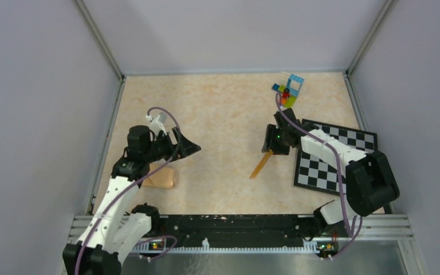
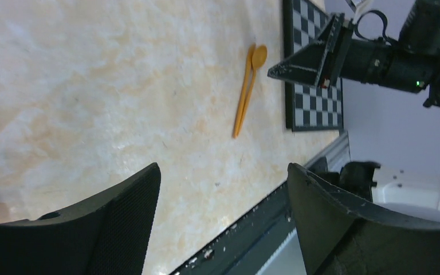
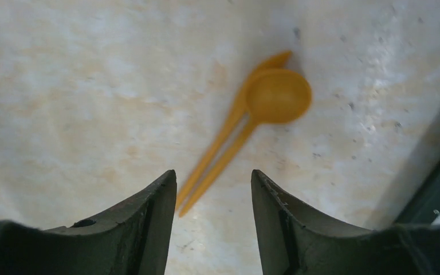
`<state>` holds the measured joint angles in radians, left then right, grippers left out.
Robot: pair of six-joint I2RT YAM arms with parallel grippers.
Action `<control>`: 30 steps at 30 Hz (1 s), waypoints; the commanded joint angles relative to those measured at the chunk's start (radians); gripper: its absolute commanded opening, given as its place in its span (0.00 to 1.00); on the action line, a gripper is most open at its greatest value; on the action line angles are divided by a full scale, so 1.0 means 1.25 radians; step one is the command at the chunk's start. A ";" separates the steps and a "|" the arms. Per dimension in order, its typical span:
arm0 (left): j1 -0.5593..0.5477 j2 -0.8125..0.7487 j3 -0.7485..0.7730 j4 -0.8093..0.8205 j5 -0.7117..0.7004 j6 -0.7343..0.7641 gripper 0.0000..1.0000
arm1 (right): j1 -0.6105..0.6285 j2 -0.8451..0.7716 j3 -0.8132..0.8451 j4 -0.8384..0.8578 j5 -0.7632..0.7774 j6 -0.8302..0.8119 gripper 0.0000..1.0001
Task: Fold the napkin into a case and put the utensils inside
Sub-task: Pick up the spoon from the center of the board.
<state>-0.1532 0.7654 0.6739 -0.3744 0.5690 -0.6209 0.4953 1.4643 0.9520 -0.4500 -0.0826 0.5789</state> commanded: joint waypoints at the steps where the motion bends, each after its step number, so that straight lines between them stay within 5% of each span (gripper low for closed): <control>1: -0.050 0.062 -0.023 0.073 0.124 0.017 0.84 | -0.012 0.012 -0.024 -0.081 0.084 0.059 0.49; 11: -0.270 0.142 -0.007 0.087 -0.035 -0.019 0.81 | 0.005 0.124 -0.028 -0.033 0.107 0.098 0.34; 16: -0.286 0.149 0.002 0.087 -0.051 -0.021 0.81 | 0.028 0.173 -0.013 -0.019 0.138 0.105 0.31; 24: -0.290 0.154 -0.002 0.078 -0.067 -0.025 0.79 | 0.076 0.168 -0.020 -0.025 0.204 0.065 0.00; 30: -0.289 0.138 0.005 0.050 -0.099 -0.018 0.79 | 0.065 0.111 -0.026 -0.023 0.270 -0.007 0.00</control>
<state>-0.5117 0.9539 0.6395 -0.3153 0.4877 -0.6529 0.5777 1.6489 0.9421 -0.4526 0.1577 0.6510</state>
